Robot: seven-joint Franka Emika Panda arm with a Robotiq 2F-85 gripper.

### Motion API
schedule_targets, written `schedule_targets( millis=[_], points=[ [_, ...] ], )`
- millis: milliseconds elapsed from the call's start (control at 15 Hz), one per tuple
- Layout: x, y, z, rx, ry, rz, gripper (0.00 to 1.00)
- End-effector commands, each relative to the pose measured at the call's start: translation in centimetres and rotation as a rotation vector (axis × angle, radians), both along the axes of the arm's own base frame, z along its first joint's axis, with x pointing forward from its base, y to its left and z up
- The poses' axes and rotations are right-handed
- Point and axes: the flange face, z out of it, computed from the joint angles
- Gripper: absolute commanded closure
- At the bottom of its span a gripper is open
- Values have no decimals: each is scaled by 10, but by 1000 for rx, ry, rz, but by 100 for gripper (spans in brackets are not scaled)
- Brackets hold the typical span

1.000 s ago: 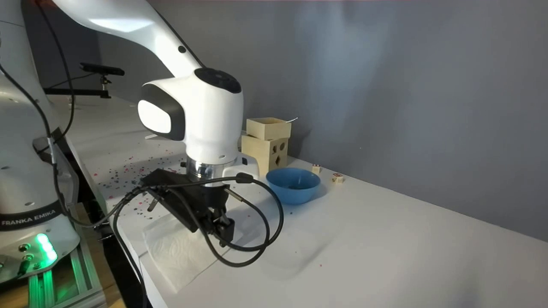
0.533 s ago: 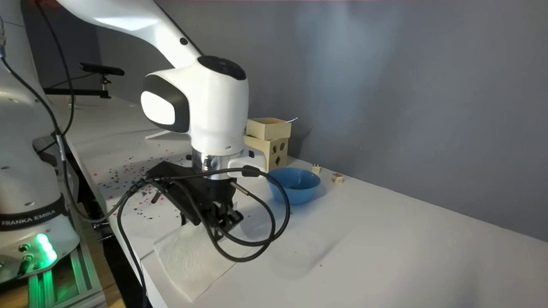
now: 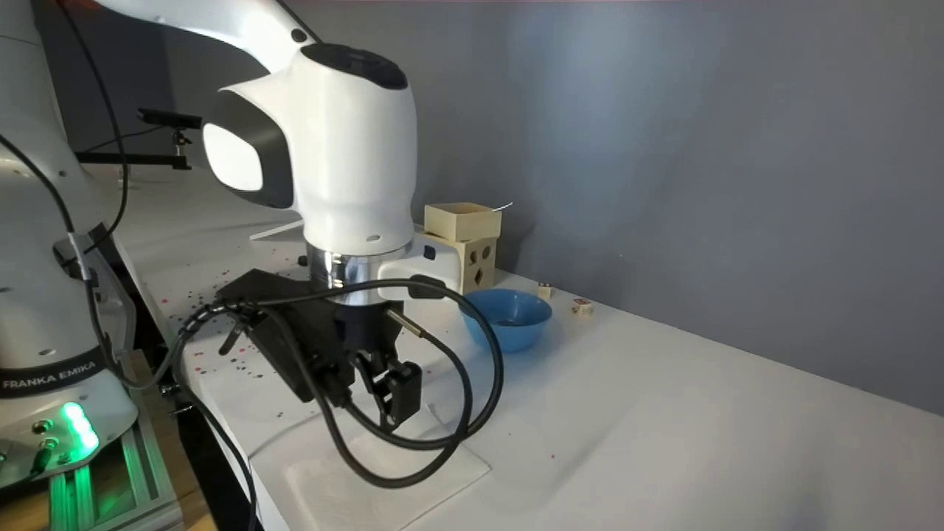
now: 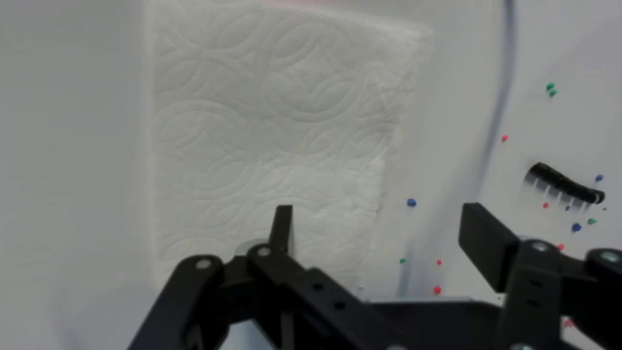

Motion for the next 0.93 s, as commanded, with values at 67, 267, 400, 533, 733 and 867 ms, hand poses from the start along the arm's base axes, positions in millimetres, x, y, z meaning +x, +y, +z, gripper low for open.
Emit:
schedule_targets(
  millis=[67, 267, 400, 533, 733, 867],
  points=[
    [-3, -17, -6, -75, -9, -26, 0],
    [5, -10, -21, -95, -6, -77, 0],
    [10, -7, -33, -105, 9, -96, 0],
    [15, -7, -43, -108, 27, -121, 0],
    [17, -10, -58, -114, 50, -141, 0],
    [17, -15, -66, -116, 52, -137, 0]
  ],
)
